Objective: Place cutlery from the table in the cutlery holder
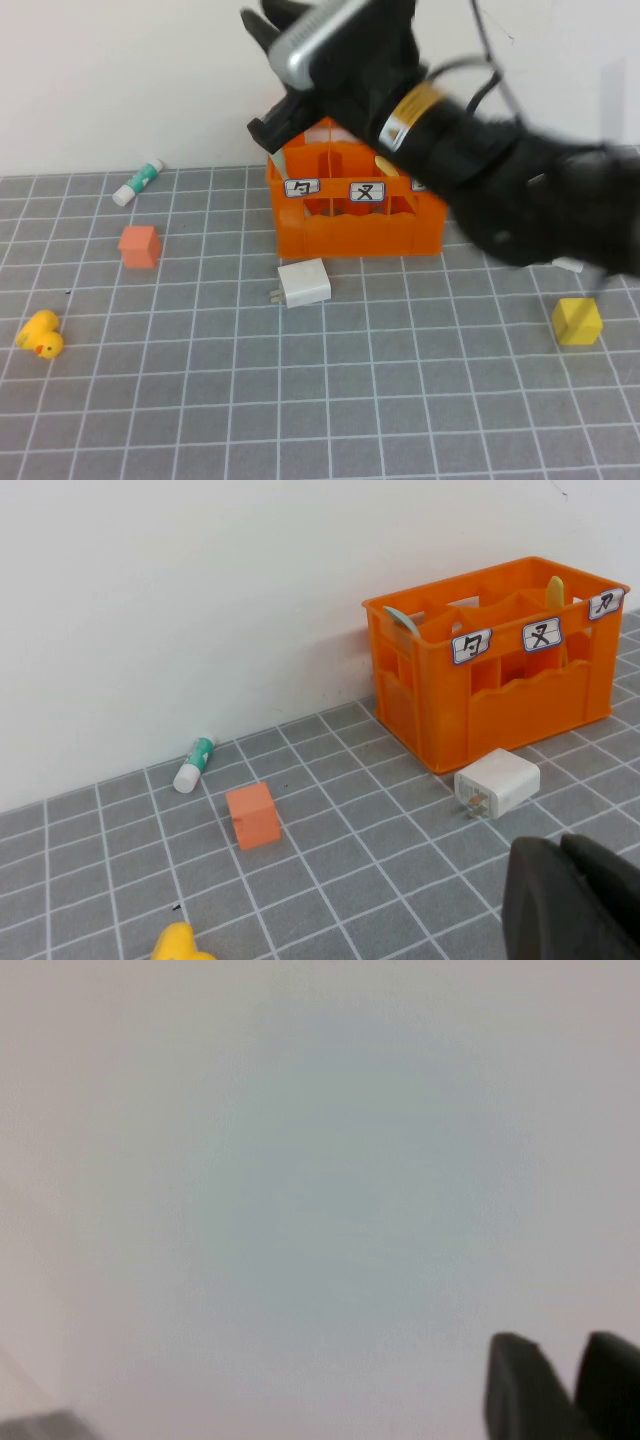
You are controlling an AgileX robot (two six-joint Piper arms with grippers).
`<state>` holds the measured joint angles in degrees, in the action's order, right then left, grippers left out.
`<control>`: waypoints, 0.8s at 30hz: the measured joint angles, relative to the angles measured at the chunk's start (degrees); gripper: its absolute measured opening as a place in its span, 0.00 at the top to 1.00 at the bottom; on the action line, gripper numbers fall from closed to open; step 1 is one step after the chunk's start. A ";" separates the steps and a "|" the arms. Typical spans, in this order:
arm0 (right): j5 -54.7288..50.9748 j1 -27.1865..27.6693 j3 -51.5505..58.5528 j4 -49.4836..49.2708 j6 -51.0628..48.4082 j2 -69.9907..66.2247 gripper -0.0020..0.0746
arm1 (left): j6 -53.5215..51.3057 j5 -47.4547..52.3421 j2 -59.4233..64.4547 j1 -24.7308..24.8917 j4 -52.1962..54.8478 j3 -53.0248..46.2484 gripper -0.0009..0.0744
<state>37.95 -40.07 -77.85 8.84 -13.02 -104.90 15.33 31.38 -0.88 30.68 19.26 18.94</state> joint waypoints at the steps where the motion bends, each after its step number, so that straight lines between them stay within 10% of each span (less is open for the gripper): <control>1: -3.32 -0.30 0.00 1.95 0.00 2.05 0.87 | 0.00 0.00 0.00 0.00 0.00 0.00 0.99; 11: -51.02 -1.36 0.38 12.43 -2.42 25.18 0.97 | 0.00 0.00 0.00 0.00 0.00 0.00 0.99; 24: -56.96 -1.36 29.72 12.24 -0.42 59.10 0.97 | 4.30 -13.61 0.00 0.00 2.58 -8.07 0.99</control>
<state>-19.01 -41.42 -48.13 21.07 -13.44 -45.79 19.63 17.77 -0.88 30.68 21.84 10.87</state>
